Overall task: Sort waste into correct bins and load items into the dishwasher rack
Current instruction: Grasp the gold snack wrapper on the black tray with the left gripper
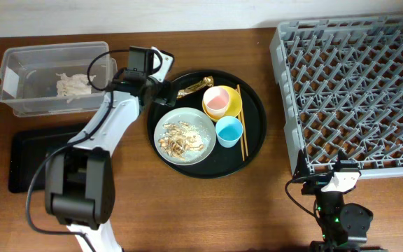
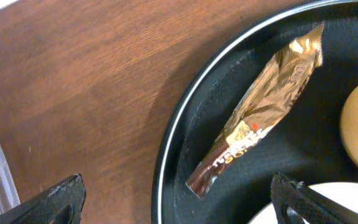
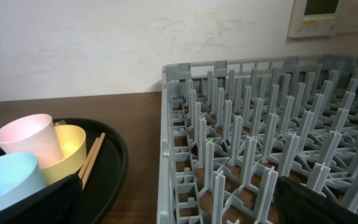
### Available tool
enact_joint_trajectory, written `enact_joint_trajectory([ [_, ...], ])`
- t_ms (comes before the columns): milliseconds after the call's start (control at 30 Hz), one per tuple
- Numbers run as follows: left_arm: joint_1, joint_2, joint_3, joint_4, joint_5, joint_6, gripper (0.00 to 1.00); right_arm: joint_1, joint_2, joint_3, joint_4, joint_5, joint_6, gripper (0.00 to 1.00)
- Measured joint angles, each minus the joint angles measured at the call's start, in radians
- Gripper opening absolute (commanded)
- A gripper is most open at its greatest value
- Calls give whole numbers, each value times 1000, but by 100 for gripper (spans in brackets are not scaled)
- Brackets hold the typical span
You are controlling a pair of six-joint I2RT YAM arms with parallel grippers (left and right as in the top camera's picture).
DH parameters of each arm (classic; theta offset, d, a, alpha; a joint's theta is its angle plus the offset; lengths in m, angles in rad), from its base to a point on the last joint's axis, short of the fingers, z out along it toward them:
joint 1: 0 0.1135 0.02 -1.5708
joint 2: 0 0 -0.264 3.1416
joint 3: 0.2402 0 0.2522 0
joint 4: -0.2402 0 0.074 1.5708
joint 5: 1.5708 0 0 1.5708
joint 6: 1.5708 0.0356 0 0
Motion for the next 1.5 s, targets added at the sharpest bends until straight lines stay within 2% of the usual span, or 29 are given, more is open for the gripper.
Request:
enact_joint_trajectory([
  [467,-69,84,0,105,23,317,91,0,0,0,0,0,0,98],
  [533,-68,116,0,155,19,329,89,0,0,0,0,0,0,98],
  [633,-68,135,0,182,17,346,79,0,0,0,0,0,0,98],
  [867,-71,150,0,187,18,357,75,0,0,0,0,0,0,98],
  [1300,-120,154,0,188,21,411,74,0,0,0,0,0,0,98],
  [1433,-119,200,1,238,12,419,64,0,0,0,0,0,0,98],
  [1500,-119,216,1,272,5,423,63,0,0,0,0,0,0,98],
])
